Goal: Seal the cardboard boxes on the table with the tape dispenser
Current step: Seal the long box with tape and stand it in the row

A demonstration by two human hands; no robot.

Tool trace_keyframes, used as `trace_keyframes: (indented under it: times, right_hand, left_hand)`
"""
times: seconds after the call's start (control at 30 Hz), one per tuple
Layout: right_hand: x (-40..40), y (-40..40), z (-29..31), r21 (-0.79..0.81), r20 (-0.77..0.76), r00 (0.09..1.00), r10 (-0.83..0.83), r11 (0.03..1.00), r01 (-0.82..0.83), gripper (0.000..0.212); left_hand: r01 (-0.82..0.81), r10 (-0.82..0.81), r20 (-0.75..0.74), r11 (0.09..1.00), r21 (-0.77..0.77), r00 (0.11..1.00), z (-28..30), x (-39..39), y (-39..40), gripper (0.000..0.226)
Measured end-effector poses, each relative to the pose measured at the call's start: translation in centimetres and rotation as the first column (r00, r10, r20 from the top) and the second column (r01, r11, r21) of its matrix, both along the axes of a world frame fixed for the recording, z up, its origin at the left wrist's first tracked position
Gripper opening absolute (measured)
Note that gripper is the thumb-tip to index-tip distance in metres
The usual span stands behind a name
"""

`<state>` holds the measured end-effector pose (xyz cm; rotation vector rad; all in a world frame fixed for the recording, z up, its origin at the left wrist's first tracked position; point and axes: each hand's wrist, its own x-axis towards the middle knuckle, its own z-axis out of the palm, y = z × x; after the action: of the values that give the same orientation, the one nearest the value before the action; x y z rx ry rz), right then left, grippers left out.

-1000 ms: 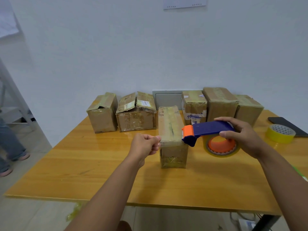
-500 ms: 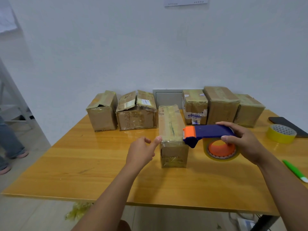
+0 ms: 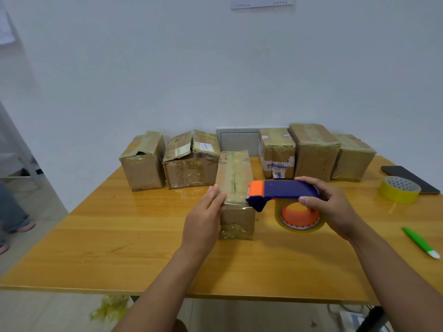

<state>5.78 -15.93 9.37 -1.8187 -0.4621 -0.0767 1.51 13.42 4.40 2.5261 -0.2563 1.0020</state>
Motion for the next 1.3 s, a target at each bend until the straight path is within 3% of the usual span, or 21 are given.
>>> trace_keyframes:
  times: [0.2,0.23,0.3,0.37,0.43,0.8,0.97,1.13,1.27,1.3]
  right_hand:
    - [-0.4,0.5,-0.8,0.064,0.0,1.0,-0.027,0.998,0.027,0.062]
    - [-0.5,0.5,-0.9,0.065,0.001,1.0,-0.027,0.998,0.027,0.063]
    - [-0.5,0.5,-0.9,0.071,0.002,1.0,-0.023,0.997,0.023,0.062]
    - [-0.5,0.6,-0.9,0.072,0.0,1.0,-0.025,0.997,0.025,0.059]
    - [-0.5,0.6,-0.9,0.067,0.001,1.0,-0.03,0.997,0.029,0.057]
    - [-0.4,-4.4,-1.2,-0.008,-0.021,0.998,-0.065,0.998,0.065,0.062]
    - [-0.4,-4.4,0.0,-0.148,-0.024,1.0,-0.02,0.989,0.017,0.055]
    - [0.2,-3.3,3.4,-0.337,0.03,0.999,0.035,0.941,-0.023,0.058]
    - [1.8,-1.9,4.3,-0.377,-0.004,1.0,-0.006,0.926,0.004,0.046]
    - [2.1,-1.9,4.3,-0.472,-0.013,1.0,-0.006,0.882,-0.001,0.047]
  left_hand:
    - [0.045,-0.1,-0.227,0.97,-0.238,0.969,-0.1,-1.4,-1.8,0.073]
    - [0.039,-0.095,-0.247,0.975,-0.221,0.964,0.1,-1.3,-1.8,0.078]
    - [-0.001,-0.001,-0.184,1.0,-0.011,0.983,0.7,-1.0,-2.0,0.079]
    - [-0.005,0.023,-0.084,0.977,0.214,0.996,1.0,-0.5,-2.3,0.075]
    - [0.021,0.009,-0.092,0.947,0.32,0.996,1.1,-0.1,-2.6,0.07]
    - [0.028,-0.018,-0.042,0.967,0.254,0.999,1.2,0.3,-2.4,0.048]
    - [0.019,0.024,-0.12,0.941,0.339,0.992,1.4,-0.2,-3.0,0.057]
    - [0.005,0.052,-0.172,0.949,0.315,0.984,2.0,-0.2,-3.3,0.056]
    - [0.02,0.039,-0.219,0.965,0.262,0.975,2.3,-0.4,-3.3,0.057]
    - [0.028,0.031,-0.233,0.97,0.244,0.972,2.4,-0.5,-3.2,0.058]
